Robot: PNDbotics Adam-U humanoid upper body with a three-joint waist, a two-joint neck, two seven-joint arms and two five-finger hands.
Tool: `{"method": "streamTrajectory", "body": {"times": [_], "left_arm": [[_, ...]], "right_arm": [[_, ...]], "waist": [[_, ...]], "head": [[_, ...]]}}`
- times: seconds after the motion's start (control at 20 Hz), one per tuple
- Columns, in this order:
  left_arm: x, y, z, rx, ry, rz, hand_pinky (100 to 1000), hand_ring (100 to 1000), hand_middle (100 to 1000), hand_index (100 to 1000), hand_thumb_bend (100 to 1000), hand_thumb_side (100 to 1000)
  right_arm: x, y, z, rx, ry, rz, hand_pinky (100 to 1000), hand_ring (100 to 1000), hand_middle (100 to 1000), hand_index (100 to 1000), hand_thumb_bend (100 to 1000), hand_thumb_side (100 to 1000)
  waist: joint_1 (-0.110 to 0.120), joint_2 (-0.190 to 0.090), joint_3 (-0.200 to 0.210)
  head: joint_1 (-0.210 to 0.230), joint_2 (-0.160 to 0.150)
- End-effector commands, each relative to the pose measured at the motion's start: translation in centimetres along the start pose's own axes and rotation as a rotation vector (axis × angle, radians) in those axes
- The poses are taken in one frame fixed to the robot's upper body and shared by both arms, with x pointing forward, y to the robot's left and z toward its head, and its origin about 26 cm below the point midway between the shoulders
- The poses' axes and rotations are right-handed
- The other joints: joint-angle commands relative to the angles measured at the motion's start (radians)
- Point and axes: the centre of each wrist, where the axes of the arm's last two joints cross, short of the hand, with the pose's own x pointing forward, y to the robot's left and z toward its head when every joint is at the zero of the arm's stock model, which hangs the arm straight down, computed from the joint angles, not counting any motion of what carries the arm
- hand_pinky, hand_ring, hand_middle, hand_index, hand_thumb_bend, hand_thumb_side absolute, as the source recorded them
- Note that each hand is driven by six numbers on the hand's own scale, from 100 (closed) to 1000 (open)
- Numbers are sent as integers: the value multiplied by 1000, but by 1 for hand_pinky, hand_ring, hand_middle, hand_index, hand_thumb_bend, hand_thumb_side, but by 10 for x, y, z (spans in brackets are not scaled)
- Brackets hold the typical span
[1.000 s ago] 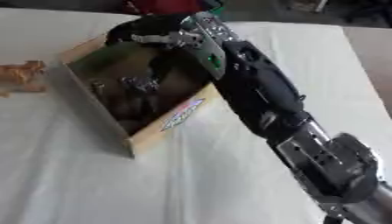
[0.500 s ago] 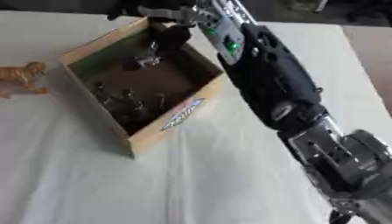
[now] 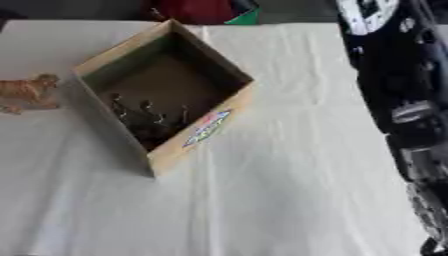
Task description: Pick up objects on the table and place them in the box.
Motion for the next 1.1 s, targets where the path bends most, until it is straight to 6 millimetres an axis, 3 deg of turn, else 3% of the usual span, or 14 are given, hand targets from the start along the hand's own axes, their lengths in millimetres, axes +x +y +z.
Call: {"method": "streamTrajectory", "body": {"times": [0.05, 0.2, 0.45, 0.7, 0.8, 1.0, 1.1], "left_arm": [[6, 4, -12, -16, -55, -20, 549, 711, 768, 824, 100, 776], [8, 15, -22, -56, -93, -95, 549, 712, 768, 828, 100, 772], [12, 23, -38, -118, -151, -227, 550, 713, 763, 832, 100, 765], [18, 29, -53, -182, -205, -353, 552, 716, 763, 842, 118, 754], [21, 32, -61, -222, -229, -412, 557, 722, 766, 848, 129, 750], [26, 37, -71, -322, -260, -538, 580, 749, 789, 876, 191, 832], [22, 40, -77, -377, -262, -619, 597, 764, 794, 886, 268, 886]], "right_arm": [[3, -36, 20, 37, -100, 130, 718, 1000, 736, 808, 100, 1000], [0, -46, 51, -28, -28, 118, 718, 1000, 739, 815, 100, 994], [4, -55, 93, -161, 64, 91, 725, 1000, 744, 826, 100, 998], [11, -56, 128, -294, 144, 52, 728, 1000, 739, 822, 100, 994], [16, -56, 138, -332, 165, 41, 729, 1000, 738, 820, 100, 990], [31, -51, 149, -384, 182, 4, 730, 991, 740, 822, 100, 991], [40, -47, 153, -412, 189, -21, 729, 983, 743, 824, 100, 987]], "waist": [[4, -25, -2], [23, -28, -42], [29, -27, -71], [26, -22, -95], [24, -19, -102], [21, -17, -112], [19, -20, -115]], "head": [[17, 13], [52, 32], [47, 44], [44, 36], [50, 30], [64, 21], [67, 20]]}}
